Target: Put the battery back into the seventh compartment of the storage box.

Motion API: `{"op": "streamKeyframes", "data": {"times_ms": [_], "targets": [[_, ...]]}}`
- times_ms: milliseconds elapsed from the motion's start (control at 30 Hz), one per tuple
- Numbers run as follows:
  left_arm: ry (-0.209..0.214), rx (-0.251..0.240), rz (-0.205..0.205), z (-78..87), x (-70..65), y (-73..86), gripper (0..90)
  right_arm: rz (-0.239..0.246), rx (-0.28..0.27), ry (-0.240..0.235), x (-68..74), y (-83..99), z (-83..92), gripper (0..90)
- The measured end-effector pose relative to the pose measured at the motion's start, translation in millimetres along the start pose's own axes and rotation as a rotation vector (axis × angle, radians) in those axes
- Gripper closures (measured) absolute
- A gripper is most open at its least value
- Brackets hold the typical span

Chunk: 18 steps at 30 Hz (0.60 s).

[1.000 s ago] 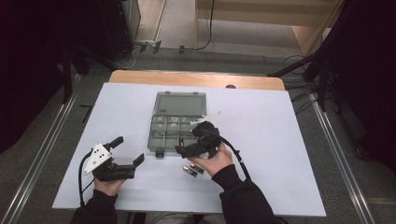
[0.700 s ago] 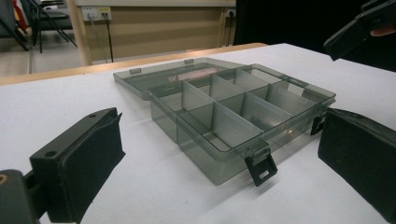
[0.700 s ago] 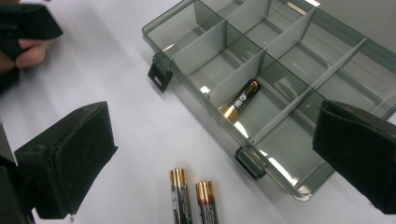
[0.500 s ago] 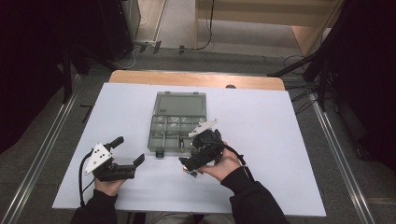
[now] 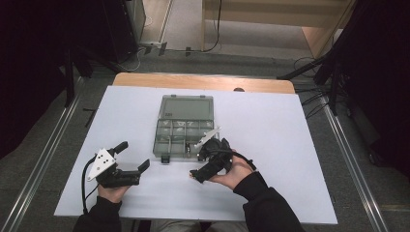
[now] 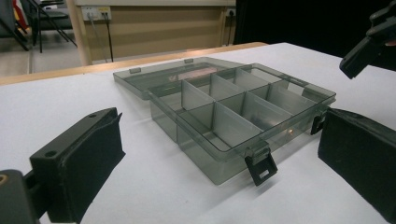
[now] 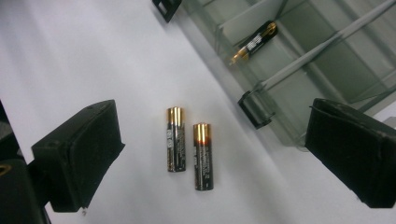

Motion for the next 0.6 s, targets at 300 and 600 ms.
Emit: {"op": "streamKeyframes", "data": {"times_ms": [300,600], "targets": [[0.000,0.000,0.000,0.0,0.0,0.0,0.0,0.037,0.096,-0.008,4.8,6.9,-12.6,12.1],[0.000,-0.001,0.000,-0.1,-0.2,0.0,0.0,0.035,0.177,0.020,0.7,14.0,-21.2,22.1]]}}
Point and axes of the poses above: each handheld gripper's, and its own axes: z roughly backward along the jaws, y roughly out of its underside, x roughly to its left, the point moved 7 cm from there along -z, roughly forward along the jaws, and after that the axes turned 6 degrees about z, right-handed, at the moved point
